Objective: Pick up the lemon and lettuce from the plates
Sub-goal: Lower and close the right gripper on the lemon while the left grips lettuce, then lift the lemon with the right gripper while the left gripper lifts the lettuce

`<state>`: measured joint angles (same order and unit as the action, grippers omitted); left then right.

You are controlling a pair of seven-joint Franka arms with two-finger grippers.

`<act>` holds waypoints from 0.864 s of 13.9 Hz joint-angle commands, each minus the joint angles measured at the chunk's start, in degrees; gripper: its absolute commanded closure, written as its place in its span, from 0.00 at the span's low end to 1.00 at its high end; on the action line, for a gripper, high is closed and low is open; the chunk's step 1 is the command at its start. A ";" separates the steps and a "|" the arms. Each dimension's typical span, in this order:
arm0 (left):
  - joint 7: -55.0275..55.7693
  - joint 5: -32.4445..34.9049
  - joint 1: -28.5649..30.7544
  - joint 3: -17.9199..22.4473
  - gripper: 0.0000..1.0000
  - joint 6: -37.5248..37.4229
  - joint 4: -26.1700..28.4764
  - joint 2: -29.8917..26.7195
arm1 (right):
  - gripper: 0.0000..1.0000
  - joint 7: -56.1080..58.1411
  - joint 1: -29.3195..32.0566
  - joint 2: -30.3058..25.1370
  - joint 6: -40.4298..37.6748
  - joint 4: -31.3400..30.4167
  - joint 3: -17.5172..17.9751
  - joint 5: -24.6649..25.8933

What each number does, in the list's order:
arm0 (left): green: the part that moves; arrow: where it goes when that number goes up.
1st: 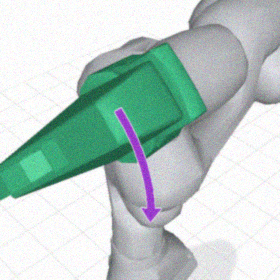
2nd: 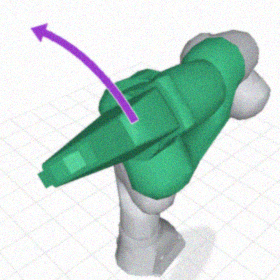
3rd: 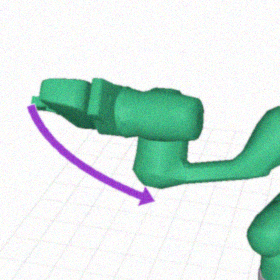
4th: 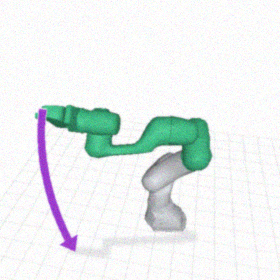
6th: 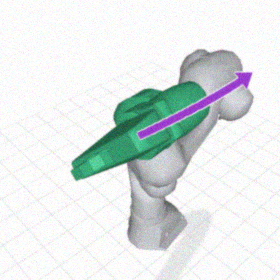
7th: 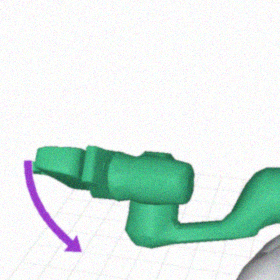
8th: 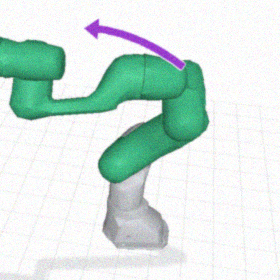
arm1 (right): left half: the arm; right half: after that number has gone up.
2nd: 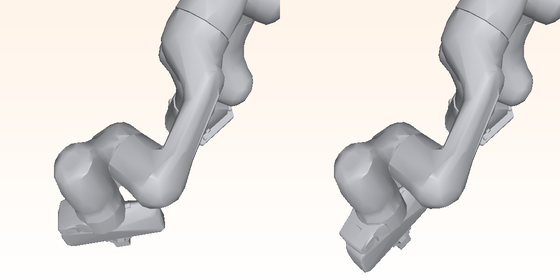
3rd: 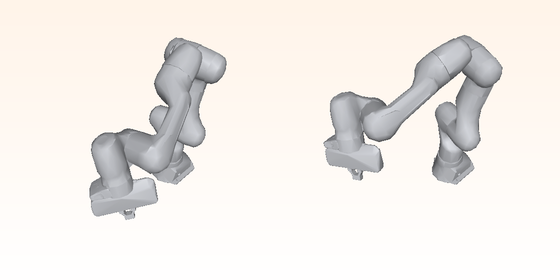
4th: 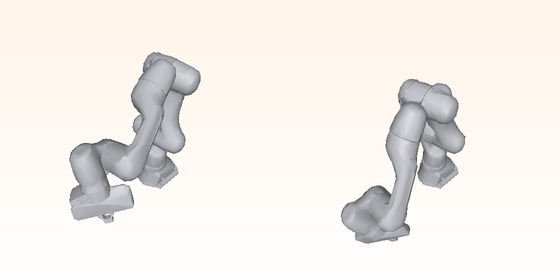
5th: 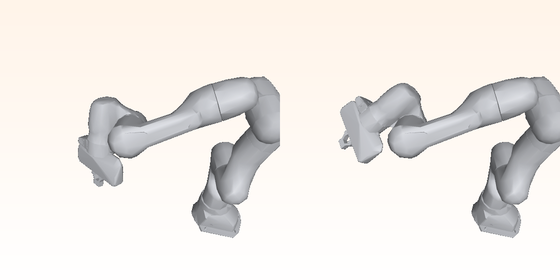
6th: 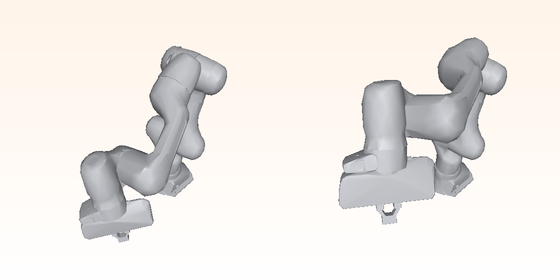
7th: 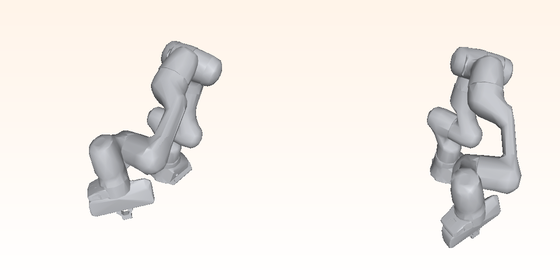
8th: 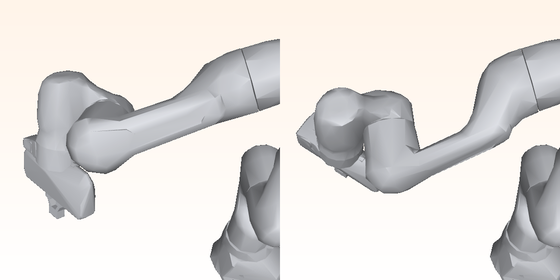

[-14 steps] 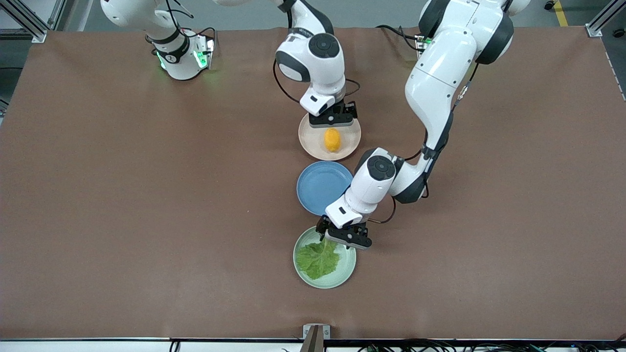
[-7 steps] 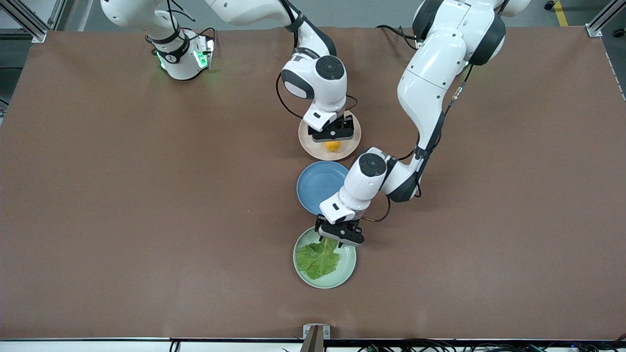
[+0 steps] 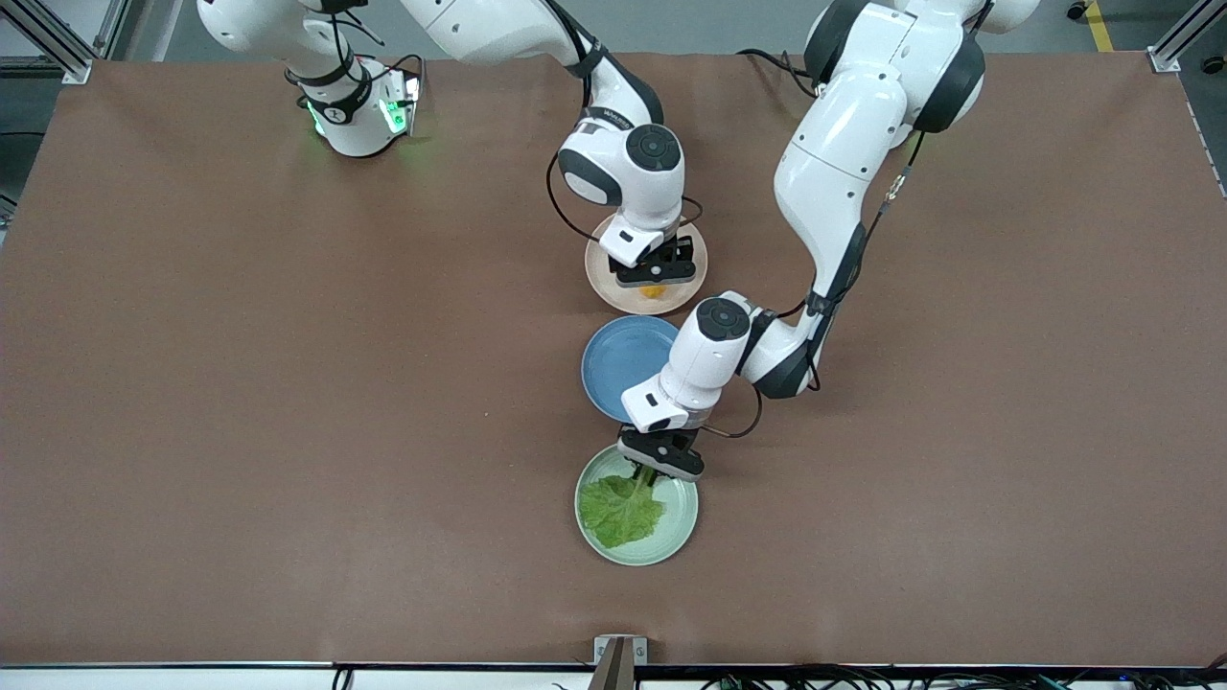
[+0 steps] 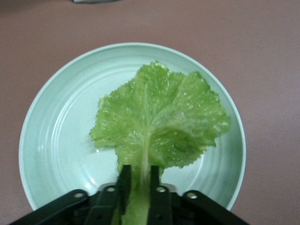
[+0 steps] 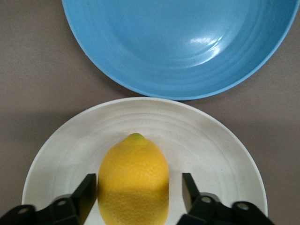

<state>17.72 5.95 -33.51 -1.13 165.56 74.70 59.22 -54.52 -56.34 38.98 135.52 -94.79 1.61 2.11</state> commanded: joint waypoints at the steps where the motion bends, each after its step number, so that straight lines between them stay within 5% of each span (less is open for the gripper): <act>1: 0.21 1.43 0.20 0.69 1.00 -0.58 -0.69 -1.73 | 0.50 -0.06 -0.43 0.57 -0.08 0.48 -0.03 0.88; 5: 0.39 1.17 2.05 0.69 1.00 -17.50 -0.69 -9.89 | 0.85 0.03 -0.52 0.14 -0.34 0.39 -0.12 1.06; 8: -2.32 2.04 6.52 0.43 1.00 -28.42 1.66 -16.83 | 0.88 -0.32 1.40 -7.74 -11.79 0.30 -0.21 0.88; 12: -19.16 2.22 15.03 0.52 1.00 -27.67 15.97 -25.10 | 0.88 1.60 9.65 -24.79 -33.44 0.04 -0.12 0.53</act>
<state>5.78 6.89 -22.86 -0.18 135.28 80.25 39.39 -54.45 -51.93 25.01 108.87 -90.31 0.47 2.32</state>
